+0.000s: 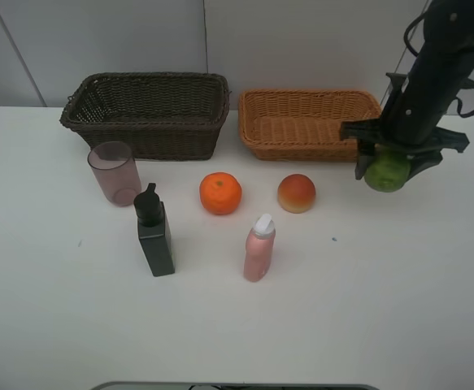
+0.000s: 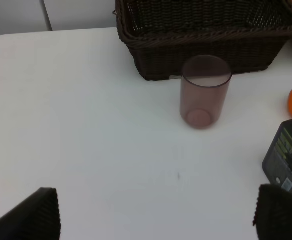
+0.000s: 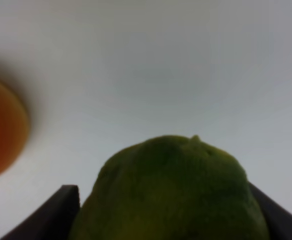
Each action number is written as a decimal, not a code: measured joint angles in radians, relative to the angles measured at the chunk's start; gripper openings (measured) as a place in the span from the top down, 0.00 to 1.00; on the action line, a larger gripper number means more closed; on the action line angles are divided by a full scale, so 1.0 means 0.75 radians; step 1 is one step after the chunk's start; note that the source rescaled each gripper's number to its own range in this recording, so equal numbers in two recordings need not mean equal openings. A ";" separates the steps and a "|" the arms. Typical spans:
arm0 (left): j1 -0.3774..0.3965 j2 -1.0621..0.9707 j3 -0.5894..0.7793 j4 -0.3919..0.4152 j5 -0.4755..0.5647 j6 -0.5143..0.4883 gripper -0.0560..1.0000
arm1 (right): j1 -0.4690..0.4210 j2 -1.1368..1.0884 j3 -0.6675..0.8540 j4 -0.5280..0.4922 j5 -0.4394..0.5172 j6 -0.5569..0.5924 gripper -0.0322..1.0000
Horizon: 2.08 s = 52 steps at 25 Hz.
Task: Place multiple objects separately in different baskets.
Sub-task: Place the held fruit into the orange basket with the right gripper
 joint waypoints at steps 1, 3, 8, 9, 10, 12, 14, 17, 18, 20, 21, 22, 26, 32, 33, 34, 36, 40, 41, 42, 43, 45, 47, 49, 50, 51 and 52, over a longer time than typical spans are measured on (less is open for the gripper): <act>0.000 0.000 0.000 0.000 0.000 0.000 0.00 | 0.002 0.000 -0.056 -0.005 0.015 -0.033 0.51; 0.000 0.000 0.000 0.000 0.000 0.000 0.00 | 0.009 0.001 -0.149 -0.010 0.012 -0.073 0.51; 0.000 0.000 0.000 0.000 0.000 0.000 0.00 | 0.011 0.088 -0.411 -0.029 -0.029 -0.150 0.51; 0.000 0.000 0.000 0.000 0.000 0.000 0.00 | 0.011 0.128 -0.472 -0.035 -0.027 -0.167 0.51; 0.000 0.000 0.000 0.000 0.000 0.000 0.00 | 0.011 0.164 -0.522 -0.041 -0.027 -0.181 0.51; 0.000 0.000 0.000 0.000 0.000 0.000 0.00 | 0.011 0.254 -0.640 -0.051 -0.025 -0.216 0.51; 0.000 0.000 0.000 0.000 0.000 0.000 0.00 | 0.011 0.333 -0.740 -0.057 -0.022 -0.250 0.51; 0.000 0.000 0.000 0.000 0.000 0.000 0.00 | 0.011 0.439 -0.877 -0.060 -0.019 -0.293 0.51; 0.000 0.000 0.000 0.000 0.000 0.000 0.00 | 0.011 0.473 -0.917 -0.066 -0.017 -0.302 0.51; 0.000 0.000 0.000 0.000 0.000 0.000 0.00 | 0.011 0.533 -0.980 -0.074 -0.018 -0.308 0.51; 0.000 0.000 0.000 0.000 0.000 0.000 0.00 | 0.011 0.557 -0.999 -0.076 -0.019 -0.308 0.51; 0.000 0.000 0.000 0.000 0.000 0.000 0.00 | 0.011 0.587 -1.013 -0.077 -0.024 -0.311 0.51; 0.000 0.000 0.000 0.000 0.000 0.000 0.00 | 0.011 0.655 -1.025 -0.080 -0.038 -0.311 0.51; 0.000 0.000 0.000 0.000 0.000 0.000 0.00 | 0.016 0.710 -1.025 -0.080 -0.053 -0.311 0.51; 0.000 0.000 0.000 0.000 0.000 0.000 0.00 | 0.020 0.715 -1.025 -0.080 -0.065 -0.311 0.51; 0.000 0.000 0.000 0.000 0.000 0.000 0.00 | 0.024 0.718 -1.025 -0.080 -0.076 -0.311 0.51; 0.000 0.000 0.000 0.000 0.000 0.000 0.00 | 0.026 0.720 -1.025 -0.080 -0.098 -0.311 0.51; 0.000 0.000 0.000 0.000 0.000 0.000 0.00 | 0.026 0.721 -1.025 -0.084 -0.124 -0.311 0.51; 0.000 0.000 0.000 0.000 0.000 0.000 0.00 | 0.026 0.725 -1.025 -0.084 -0.127 -0.311 0.51; 0.000 0.000 0.000 0.000 0.000 0.000 0.00 | 0.026 0.729 -1.025 -0.084 -0.129 -0.311 0.51; 0.000 0.000 0.000 0.000 0.000 0.000 0.00 | 0.026 0.732 -1.025 -0.084 -0.129 -0.311 0.51; 0.000 0.000 0.000 0.000 0.000 0.000 0.00 | 0.026 0.747 -1.025 -0.084 -0.129 -0.311 0.51; 0.000 0.000 0.000 0.000 0.000 0.000 0.00 | 0.026 0.753 -1.025 -0.084 -0.129 -0.311 0.51; 0.000 0.000 0.000 0.000 0.000 0.000 0.00 | 0.026 0.753 -1.025 -0.084 -0.129 -0.311 0.51; 0.000 0.000 0.000 0.000 0.000 0.000 0.00 | 0.026 0.751 -1.025 -0.084 -0.129 -0.311 0.51; 0.000 0.000 0.000 0.000 0.000 0.000 0.00 | 0.026 0.751 -1.025 -0.084 -0.130 -0.311 0.51; 0.000 0.000 0.000 0.000 0.000 0.000 0.00 | 0.026 0.749 -1.025 -0.084 -0.130 -0.311 0.50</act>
